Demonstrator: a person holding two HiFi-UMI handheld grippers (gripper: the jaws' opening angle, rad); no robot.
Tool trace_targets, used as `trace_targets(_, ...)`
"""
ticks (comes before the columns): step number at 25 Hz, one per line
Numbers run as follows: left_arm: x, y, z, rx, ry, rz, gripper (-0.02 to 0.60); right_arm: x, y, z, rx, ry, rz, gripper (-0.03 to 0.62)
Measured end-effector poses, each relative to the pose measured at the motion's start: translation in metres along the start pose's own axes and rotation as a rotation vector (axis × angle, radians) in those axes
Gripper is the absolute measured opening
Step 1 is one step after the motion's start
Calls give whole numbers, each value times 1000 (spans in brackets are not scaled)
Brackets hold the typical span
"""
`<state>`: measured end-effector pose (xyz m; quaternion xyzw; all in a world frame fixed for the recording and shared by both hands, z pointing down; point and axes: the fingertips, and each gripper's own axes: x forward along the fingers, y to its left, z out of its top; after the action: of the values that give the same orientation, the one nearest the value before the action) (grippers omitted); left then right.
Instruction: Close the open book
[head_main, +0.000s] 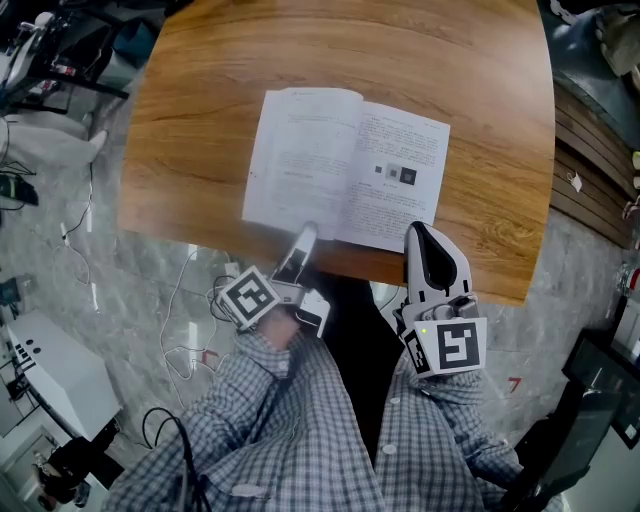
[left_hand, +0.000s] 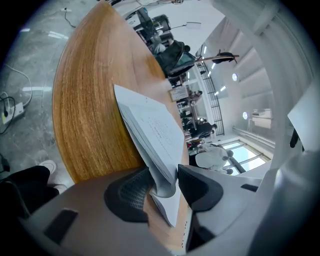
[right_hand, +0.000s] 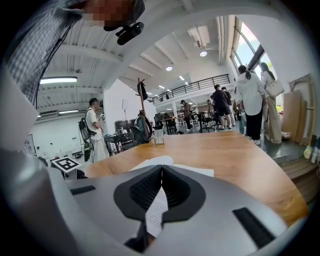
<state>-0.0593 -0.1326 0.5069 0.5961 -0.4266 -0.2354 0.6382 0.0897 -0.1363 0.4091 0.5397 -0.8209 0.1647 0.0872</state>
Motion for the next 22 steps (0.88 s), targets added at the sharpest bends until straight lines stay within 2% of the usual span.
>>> trace_targets(7,-10,-6,0,-1,12,-30,157,4,1,-6,7,19,4,20)
trace_targets(10,-11,-6,-2,17,18,-25,81,4,3,-6,8,19,6,20)
trace_targets(13,-12,-6,-3,39,18,-5,56,4,5,-4,6,17,9,20)
trace_targets(15,-14,-2,-4,124,36,35,42,3,5,-5,4,19,10,20)
trace_targets(18,-13,-2,-5,334,92,81,33,2,3,-6,4,20,7,20)
trace_targets(22,-11,-7,-12,510,189,132,31,-1,2,-4,1,16,1,20)
